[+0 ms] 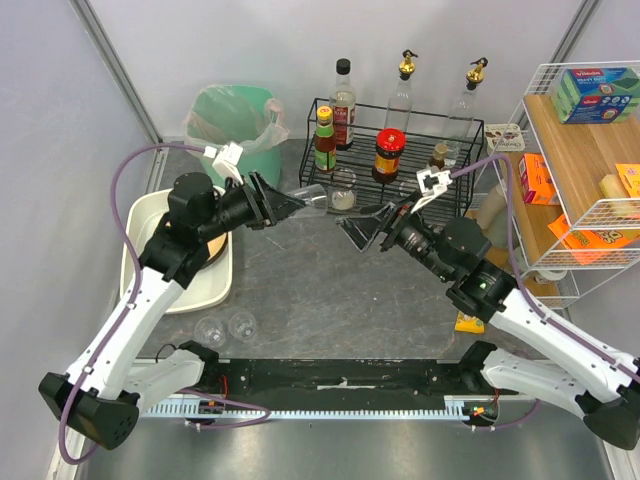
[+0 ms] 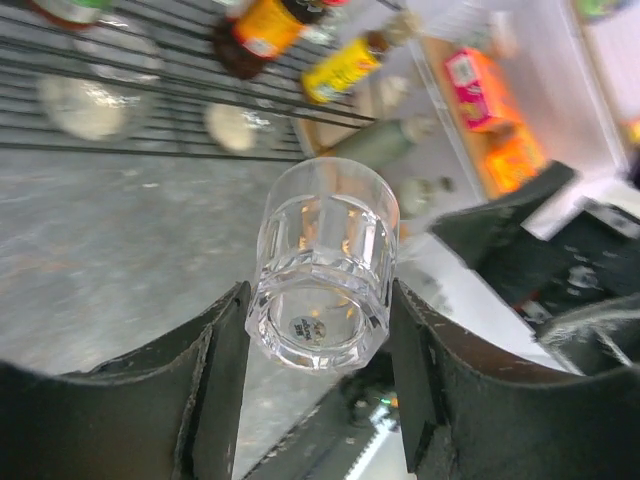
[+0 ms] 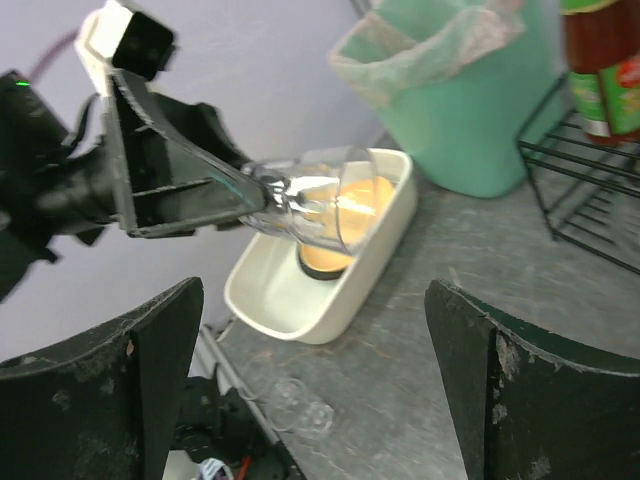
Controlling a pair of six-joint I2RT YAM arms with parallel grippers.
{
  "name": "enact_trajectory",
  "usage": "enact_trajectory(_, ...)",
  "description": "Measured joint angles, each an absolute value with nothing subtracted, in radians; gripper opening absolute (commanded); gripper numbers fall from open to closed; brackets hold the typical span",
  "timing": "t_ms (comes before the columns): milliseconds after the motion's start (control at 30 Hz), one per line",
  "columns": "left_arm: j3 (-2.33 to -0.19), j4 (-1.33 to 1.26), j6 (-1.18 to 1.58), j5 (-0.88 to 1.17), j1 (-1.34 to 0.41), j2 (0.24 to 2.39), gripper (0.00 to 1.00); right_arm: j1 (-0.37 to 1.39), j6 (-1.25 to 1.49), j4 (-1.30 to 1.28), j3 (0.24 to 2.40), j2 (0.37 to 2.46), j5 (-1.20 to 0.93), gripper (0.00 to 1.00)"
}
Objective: Clear the kitchen counter
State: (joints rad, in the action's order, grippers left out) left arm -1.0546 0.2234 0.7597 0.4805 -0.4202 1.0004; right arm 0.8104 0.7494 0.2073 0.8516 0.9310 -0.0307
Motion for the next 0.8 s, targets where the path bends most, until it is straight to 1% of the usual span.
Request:
enact_trajectory(233,-1.175,0.579,0.549,0.081,-0.418,1.014,0.02,0.81,0.698,0.032,0.853,0.889,0.113,0.98)
enact_trajectory(367,-1.185,0.744,0.487,-0.167,-0.407,1.034,0.02,0.81,0.686,-0.039,0.853,0.889,0.148,0.98)
enact_trajectory(500,-1.184,0.864,0.448,-0.35,-0.371,1.073,0.02,0.81,0.682,-0.077,0.853,0.89,0.16,0.98)
enact_trajectory(600,-1.184,0.895,0.41,-0.401,-0.278,1.107,0.02,0.81,0.682,-0.096,0.852,0.896,0.16,0.98)
enact_trajectory(733,-1.161,0.897,0.359,-0.388,-0.101,1.144,0.02,0.81,0.682,-0.111,0.851,0.913,0.158,0.98)
enact_trajectory(800,-1.145,0.899,0.345,-0.377,-0.065,1.158,0.02,0.81,0.684,-0.115,0.847,0.918,0.156,0.98)
